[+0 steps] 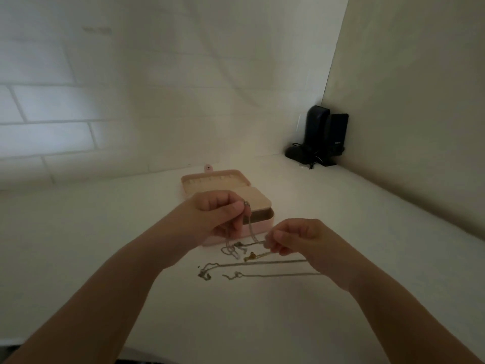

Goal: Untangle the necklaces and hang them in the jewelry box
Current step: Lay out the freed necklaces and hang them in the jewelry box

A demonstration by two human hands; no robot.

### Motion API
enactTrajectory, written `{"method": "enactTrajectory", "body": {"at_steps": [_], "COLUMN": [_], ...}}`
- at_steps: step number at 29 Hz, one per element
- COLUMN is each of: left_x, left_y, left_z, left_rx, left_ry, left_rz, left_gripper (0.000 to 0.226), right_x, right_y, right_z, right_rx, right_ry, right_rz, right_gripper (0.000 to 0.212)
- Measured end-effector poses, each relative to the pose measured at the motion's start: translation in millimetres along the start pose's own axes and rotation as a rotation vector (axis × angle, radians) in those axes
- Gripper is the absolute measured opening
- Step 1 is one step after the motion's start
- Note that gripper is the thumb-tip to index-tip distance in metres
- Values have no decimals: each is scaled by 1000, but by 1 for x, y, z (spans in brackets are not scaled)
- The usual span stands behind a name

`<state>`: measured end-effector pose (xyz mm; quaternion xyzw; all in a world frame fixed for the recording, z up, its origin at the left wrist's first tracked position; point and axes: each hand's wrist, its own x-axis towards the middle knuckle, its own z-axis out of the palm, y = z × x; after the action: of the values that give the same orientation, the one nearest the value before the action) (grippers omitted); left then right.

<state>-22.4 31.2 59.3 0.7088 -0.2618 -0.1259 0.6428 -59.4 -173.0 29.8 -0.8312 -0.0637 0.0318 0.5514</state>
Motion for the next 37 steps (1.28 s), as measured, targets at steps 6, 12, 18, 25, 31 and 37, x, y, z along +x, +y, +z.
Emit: {"method": "enactTrajectory", "body": {"at_steps": [6,12,18,25,31,37], "left_x": [19,42,74,114,129,134], "left_y": [4,-1,-21,-84,-111,-102], "left_z": [-16,-48,-83,-125,-133,-131], "left_rx": [36,100,61,477,637,190], "left_ry": [-12,181,345,610,547,676], "left_rz": [-14,49,-14,-269,-362,-105], "left_gripper": [19,18,21,31,36,20], "right_x": [39,77,143,212,242,245], "right_y": [-37,-67,-73,-58,-55,-62], "right_z": [26,26,26,33,29,25], "right_rx": [316,206,31,-152,-107,-17], "right_ry": [-94,-192,-76,-26,1,-83], "right_rz": [-56,-40,19,69,18,-129], "right_gripper": [36,31,26,17,18,17]}}
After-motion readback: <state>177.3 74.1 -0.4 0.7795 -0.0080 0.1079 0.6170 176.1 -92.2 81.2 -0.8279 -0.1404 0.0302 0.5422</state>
